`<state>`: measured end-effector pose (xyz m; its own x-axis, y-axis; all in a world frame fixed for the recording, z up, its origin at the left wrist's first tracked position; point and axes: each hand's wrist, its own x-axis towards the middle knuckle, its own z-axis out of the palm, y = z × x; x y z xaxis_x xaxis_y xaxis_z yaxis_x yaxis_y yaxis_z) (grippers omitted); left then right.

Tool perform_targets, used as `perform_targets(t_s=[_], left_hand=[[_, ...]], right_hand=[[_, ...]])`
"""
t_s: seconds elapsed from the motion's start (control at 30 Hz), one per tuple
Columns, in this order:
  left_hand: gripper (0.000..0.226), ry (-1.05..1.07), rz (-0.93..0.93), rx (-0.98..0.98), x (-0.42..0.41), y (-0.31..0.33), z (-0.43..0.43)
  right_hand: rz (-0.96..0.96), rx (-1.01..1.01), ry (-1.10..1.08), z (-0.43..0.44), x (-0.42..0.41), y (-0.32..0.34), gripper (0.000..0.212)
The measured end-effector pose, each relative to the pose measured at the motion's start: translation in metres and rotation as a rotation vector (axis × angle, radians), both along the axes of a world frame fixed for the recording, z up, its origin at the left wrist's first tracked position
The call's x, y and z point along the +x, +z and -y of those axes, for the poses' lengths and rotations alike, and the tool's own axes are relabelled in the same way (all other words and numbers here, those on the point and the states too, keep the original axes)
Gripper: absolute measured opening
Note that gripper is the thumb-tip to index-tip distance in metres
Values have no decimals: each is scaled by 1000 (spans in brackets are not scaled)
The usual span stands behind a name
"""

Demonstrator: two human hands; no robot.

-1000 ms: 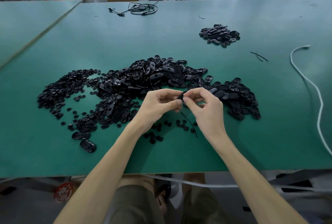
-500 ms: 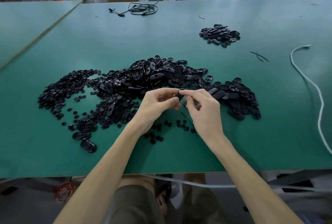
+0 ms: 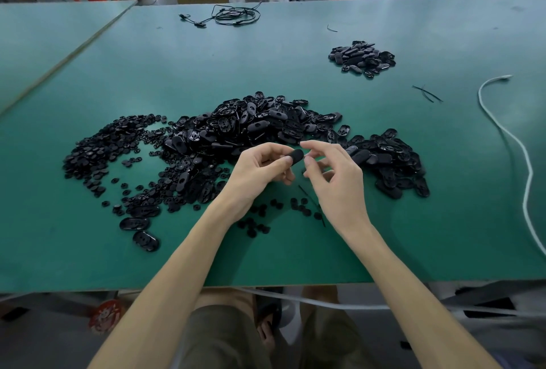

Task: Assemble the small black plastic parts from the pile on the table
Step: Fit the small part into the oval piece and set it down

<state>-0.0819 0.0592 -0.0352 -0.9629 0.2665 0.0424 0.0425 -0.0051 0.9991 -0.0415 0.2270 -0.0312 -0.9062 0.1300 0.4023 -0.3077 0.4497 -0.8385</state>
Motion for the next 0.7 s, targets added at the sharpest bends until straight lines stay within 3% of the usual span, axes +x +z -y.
perform_targets(t_s=[0.37,0.7], left_hand=[[9,-31,-15,-59,2,3,0],[19,-13,-67,-80,4,4,-1]], right_hand=[[76,-60,33,-1,0,-1,15],[-40,44,72,3,4,-1,19]])
